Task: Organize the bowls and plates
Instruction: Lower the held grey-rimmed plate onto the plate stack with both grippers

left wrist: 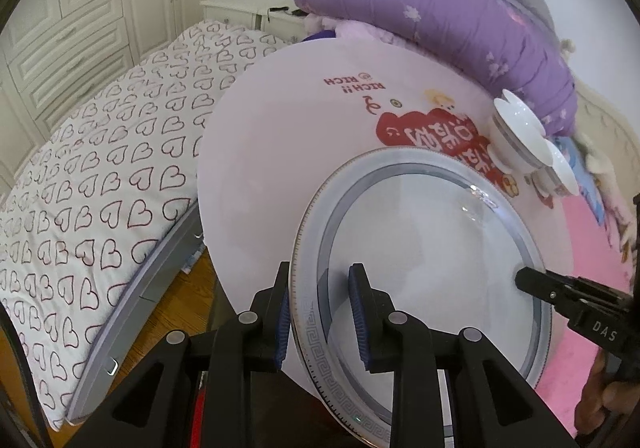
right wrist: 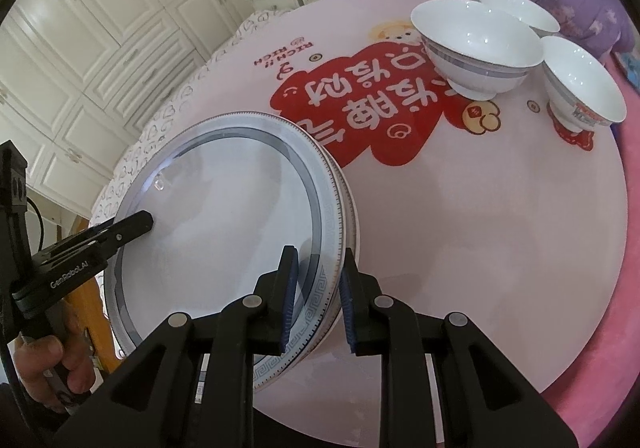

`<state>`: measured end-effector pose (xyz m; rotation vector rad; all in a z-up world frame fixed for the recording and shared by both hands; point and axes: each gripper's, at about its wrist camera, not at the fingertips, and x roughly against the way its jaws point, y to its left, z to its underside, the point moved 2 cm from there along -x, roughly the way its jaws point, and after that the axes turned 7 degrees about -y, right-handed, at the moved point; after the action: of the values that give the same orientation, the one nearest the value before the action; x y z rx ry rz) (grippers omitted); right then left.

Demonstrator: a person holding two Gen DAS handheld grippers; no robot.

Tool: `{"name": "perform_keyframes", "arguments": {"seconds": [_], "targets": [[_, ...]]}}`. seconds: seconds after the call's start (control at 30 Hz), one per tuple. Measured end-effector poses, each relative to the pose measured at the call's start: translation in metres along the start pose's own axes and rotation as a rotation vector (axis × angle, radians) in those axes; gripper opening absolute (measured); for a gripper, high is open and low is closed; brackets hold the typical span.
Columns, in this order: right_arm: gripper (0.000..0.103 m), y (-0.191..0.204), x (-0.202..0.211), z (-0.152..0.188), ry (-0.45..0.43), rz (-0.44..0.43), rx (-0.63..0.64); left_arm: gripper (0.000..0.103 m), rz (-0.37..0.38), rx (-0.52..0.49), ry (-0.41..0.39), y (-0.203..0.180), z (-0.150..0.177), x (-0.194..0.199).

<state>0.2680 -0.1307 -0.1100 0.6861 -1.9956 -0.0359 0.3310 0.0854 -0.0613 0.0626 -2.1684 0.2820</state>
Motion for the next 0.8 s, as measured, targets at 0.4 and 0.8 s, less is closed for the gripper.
{"name": "perform_keyframes", "arguments": {"seconds": [0.4,0.8], "targets": [[0.021,0.006,-0.003,0.001,-0.006,0.029,0.033,0.023,-0.011,0.007,0.042,0.004,0.008,-0.012],[0.025,0.001,-0.003,0.003,-0.019,0.067,0.042,0.022,-0.002,-0.003,0.034,0.006,0.006,-0.014]]}}
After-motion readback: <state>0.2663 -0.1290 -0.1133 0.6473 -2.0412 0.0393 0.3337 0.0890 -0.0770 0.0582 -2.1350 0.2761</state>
